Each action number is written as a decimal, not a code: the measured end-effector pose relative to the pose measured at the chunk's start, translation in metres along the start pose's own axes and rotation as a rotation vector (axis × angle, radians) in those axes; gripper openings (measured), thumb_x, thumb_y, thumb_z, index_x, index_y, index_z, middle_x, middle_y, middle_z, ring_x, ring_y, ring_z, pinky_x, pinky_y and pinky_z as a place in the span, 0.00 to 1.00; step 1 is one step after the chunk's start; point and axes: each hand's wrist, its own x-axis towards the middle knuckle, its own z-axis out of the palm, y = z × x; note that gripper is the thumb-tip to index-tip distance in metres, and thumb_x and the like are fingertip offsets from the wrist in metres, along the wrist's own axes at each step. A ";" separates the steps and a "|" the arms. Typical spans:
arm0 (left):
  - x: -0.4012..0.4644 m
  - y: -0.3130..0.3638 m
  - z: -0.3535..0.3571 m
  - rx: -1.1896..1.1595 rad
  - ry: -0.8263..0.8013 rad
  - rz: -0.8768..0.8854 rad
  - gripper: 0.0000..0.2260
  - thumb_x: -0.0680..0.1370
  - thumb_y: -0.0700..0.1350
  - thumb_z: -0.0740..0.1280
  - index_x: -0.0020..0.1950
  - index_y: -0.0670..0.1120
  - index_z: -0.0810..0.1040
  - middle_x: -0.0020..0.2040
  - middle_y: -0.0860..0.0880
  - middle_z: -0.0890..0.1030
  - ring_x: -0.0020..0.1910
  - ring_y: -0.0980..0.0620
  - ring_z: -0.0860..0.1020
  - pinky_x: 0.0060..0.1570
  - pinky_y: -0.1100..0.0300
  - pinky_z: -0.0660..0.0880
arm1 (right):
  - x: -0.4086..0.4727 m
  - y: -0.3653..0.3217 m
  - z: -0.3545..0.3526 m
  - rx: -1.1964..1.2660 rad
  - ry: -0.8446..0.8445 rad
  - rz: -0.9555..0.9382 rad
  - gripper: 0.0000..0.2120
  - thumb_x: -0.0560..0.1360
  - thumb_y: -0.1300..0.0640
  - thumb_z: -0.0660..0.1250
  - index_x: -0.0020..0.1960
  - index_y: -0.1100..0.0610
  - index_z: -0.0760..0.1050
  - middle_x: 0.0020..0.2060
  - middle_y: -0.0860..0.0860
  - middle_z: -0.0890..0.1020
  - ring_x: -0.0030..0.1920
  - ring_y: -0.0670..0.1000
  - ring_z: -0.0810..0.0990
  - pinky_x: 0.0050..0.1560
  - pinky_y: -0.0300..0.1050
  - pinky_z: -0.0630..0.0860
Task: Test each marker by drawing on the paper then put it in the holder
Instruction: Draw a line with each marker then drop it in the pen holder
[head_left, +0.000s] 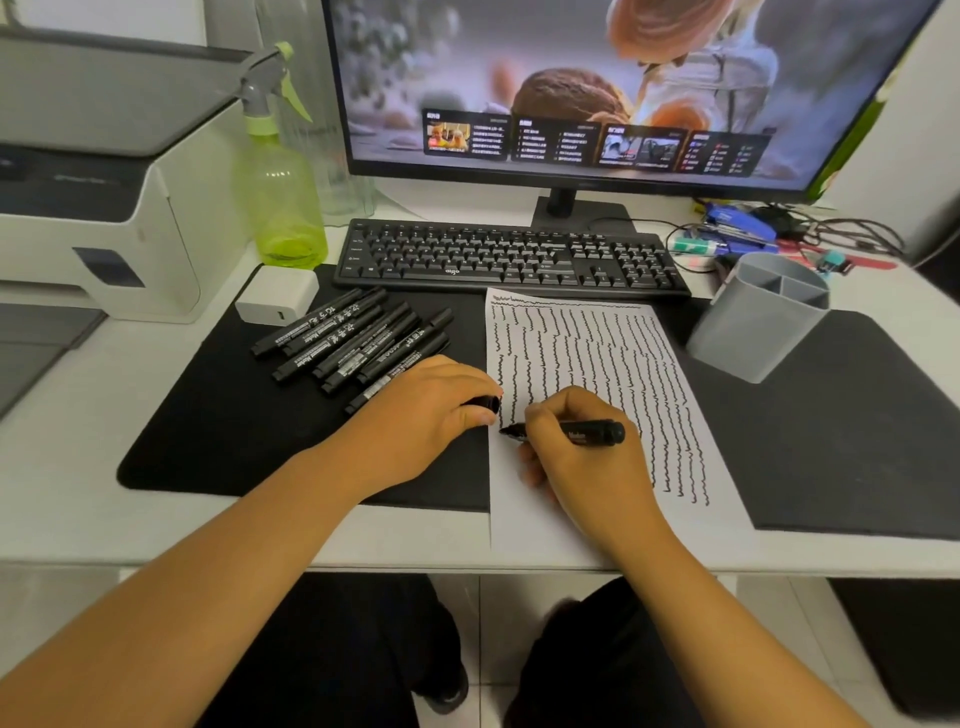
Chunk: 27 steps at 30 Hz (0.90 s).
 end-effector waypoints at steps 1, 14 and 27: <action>0.000 0.000 0.000 0.002 0.000 -0.001 0.15 0.79 0.48 0.65 0.64 0.45 0.77 0.61 0.50 0.79 0.62 0.52 0.72 0.64 0.55 0.67 | 0.000 0.000 0.000 0.004 0.001 0.002 0.10 0.77 0.51 0.65 0.39 0.53 0.77 0.31 0.55 0.84 0.28 0.51 0.82 0.33 0.43 0.75; -0.001 0.001 0.001 0.011 0.022 0.020 0.15 0.77 0.47 0.67 0.62 0.44 0.78 0.60 0.50 0.80 0.61 0.50 0.73 0.63 0.55 0.68 | -0.004 -0.004 -0.001 -0.042 0.025 -0.041 0.11 0.74 0.54 0.65 0.34 0.55 0.76 0.29 0.57 0.81 0.31 0.62 0.80 0.34 0.58 0.79; 0.002 -0.001 0.003 -0.001 0.026 0.021 0.16 0.77 0.48 0.67 0.62 0.44 0.79 0.59 0.49 0.80 0.60 0.49 0.74 0.62 0.53 0.70 | -0.007 0.001 -0.003 -0.011 -0.059 -0.067 0.12 0.71 0.49 0.63 0.32 0.54 0.73 0.27 0.57 0.77 0.26 0.52 0.74 0.28 0.45 0.70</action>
